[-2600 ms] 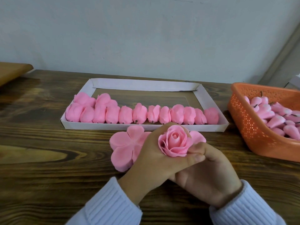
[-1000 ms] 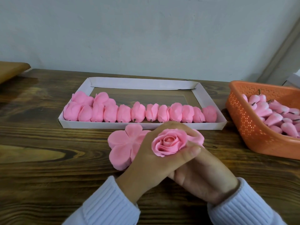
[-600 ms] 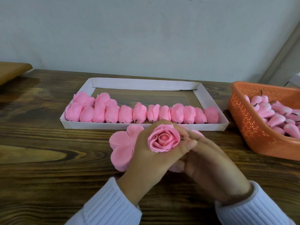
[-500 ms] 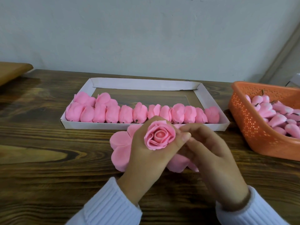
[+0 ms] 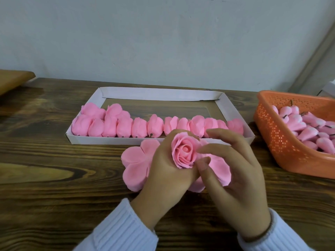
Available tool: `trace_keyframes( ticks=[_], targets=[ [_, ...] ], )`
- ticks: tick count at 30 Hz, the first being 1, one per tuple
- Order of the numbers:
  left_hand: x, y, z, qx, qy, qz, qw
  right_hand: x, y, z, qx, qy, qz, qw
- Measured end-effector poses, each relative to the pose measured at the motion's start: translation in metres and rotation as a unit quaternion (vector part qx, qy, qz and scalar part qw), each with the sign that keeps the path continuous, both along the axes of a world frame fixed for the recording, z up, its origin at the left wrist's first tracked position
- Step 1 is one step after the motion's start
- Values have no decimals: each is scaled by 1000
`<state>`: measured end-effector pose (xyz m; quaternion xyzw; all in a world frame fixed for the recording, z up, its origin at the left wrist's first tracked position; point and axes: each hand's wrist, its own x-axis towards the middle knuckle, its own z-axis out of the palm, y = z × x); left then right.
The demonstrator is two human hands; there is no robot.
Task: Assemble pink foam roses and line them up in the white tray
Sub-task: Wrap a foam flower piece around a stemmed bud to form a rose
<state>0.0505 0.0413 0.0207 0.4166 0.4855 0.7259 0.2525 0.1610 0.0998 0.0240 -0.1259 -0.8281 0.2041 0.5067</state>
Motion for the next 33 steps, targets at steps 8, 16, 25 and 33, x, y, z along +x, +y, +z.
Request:
trace_keyframes(
  ticks=[8,16,25,33],
  targets=[
    [1,0,-1,-20,-20,-41,999,1,3,0,-40,-46,8,998],
    [-2,1,-3,-18,28,-2,999,2,3,-2,-74,-31,20,997],
    [0,-4,0,-33,89,6,995,0,3,-3,-46,-1,28,999],
    [-2,-4,-2,-20,66,-17,997,1,2,-3,-187,-4,124,975]
  ],
)
